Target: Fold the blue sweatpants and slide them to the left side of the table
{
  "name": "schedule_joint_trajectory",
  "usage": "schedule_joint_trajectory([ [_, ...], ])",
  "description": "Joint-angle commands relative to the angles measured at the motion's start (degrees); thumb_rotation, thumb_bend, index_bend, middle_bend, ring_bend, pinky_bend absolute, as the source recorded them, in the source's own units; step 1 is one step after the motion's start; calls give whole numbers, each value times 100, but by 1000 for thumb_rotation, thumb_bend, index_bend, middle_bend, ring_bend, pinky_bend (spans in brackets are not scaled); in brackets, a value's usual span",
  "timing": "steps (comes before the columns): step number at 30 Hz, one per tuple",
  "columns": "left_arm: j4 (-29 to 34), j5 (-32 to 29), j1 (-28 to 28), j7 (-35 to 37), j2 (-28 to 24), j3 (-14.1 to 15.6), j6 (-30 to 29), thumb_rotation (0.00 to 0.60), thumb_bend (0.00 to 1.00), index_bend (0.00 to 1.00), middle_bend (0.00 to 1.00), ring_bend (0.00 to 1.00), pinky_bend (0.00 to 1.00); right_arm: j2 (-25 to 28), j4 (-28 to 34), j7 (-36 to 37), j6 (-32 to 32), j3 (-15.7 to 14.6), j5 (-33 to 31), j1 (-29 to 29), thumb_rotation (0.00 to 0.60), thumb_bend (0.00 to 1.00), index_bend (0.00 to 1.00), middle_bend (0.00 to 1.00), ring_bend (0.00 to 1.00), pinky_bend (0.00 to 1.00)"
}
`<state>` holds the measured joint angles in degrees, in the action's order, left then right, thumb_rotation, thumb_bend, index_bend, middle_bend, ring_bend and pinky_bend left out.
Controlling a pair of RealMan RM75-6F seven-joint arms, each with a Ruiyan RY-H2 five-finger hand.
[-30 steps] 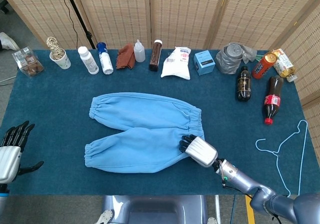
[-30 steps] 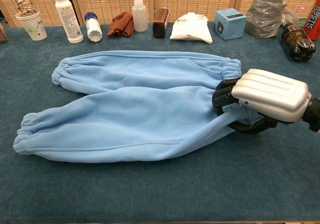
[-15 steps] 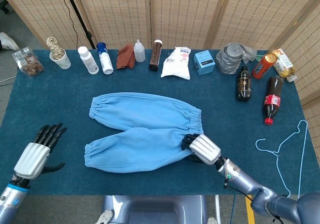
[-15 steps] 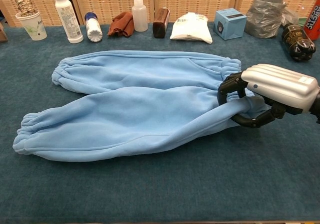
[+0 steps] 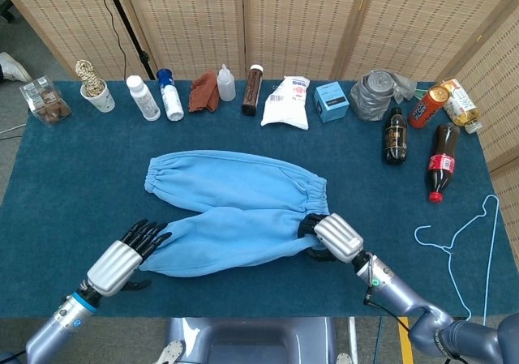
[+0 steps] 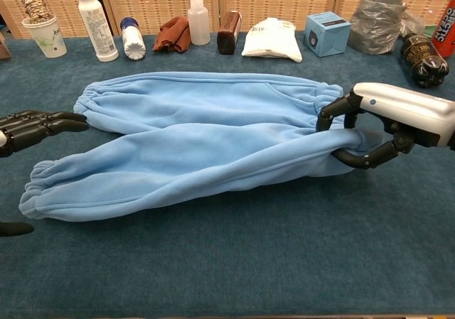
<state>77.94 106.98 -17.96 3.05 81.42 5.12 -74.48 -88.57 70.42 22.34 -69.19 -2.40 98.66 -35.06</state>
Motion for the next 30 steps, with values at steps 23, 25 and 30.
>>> schedule_joint_trajectory([
  [23,-650,-623,-379,-162,876,-147,445,600,249,336,111,186,319,113,15,227,18,-7,-136,32,600,742,624,479,360,528],
  [25,-718,-631,-384,-163,953,-164,377,600,291,390,172,243,364,136,35,244,7,-8,-132,34,600,743,624,479,360,528],
  [30,-1069,-688,-272,-28,1233,-323,-144,600,395,621,380,396,465,209,99,284,-63,-39,-102,69,600,743,624,480,361,528],
])
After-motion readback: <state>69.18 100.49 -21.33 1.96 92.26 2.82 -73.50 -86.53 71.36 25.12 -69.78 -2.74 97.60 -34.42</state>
